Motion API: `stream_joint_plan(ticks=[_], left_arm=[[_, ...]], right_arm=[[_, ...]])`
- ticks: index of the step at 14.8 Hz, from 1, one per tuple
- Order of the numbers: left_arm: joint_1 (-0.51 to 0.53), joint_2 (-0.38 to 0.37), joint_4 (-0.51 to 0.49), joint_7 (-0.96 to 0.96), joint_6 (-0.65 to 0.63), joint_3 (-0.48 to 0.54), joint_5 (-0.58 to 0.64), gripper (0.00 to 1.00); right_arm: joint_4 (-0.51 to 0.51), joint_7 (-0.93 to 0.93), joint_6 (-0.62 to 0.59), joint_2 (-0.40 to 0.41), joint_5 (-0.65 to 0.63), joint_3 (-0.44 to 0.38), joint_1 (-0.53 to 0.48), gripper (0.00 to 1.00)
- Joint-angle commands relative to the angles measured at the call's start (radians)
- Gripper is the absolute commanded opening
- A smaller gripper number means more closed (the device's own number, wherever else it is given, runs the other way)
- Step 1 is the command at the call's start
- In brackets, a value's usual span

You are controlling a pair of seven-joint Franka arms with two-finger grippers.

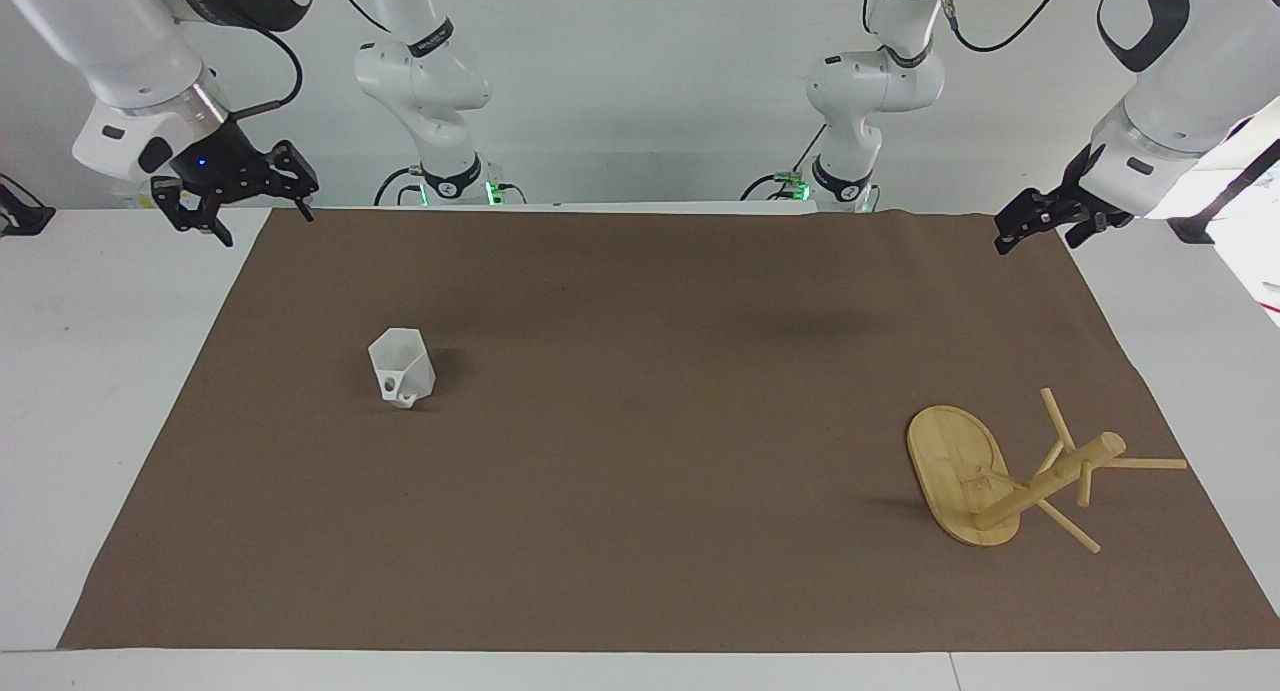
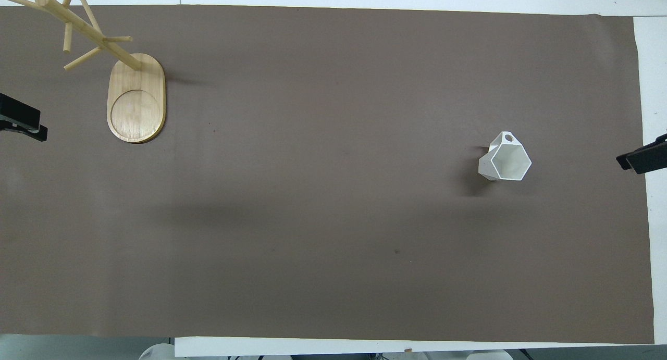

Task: Hang cup on rack

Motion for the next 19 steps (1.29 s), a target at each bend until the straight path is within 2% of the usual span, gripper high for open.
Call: stream_joint_plan(ticks=[1,6,10,14,16,19], left_arm=[[0.015,-0.012,-0.018,0.013,0.003,-0.011,0.018,1.0],[0.015,-0.012,-0.018,0.013,0.003,-0.011,0.018,1.0],[0.015,-0.012,-0.018,0.013,0.003,-0.011,0.018,1.0],[0.015,-0.012,-0.018,0.013,0.003,-0.011,0.018,1.0],[0.015,-0.011,-0.018,0.013,0.003,-0.011,0.018,1.0],[0.015,-0.012,-0.018,0.013,0.003,-0.011,0.018,1.0]], right_arm=[[-0.025,-0.282,0.043,0.01,0.097,-0.002,-0.026,1.0],[-0.03,-0.759,0.063,0.116,0.343,-0.002,-0.134,1.0],[-0.079,-1.089,0.059,0.22,0.556,-0.002,-0.252,1.0],[-0.145,-1.321,0.049,0.3,0.765,-0.002,-0.3,1.0],[-0.151,-1.455,0.028,0.385,0.854,-0.002,-0.329,1.0],[-0.154,-1.595,-0.032,0.47,0.897,-0.002,-0.381,1.0]])
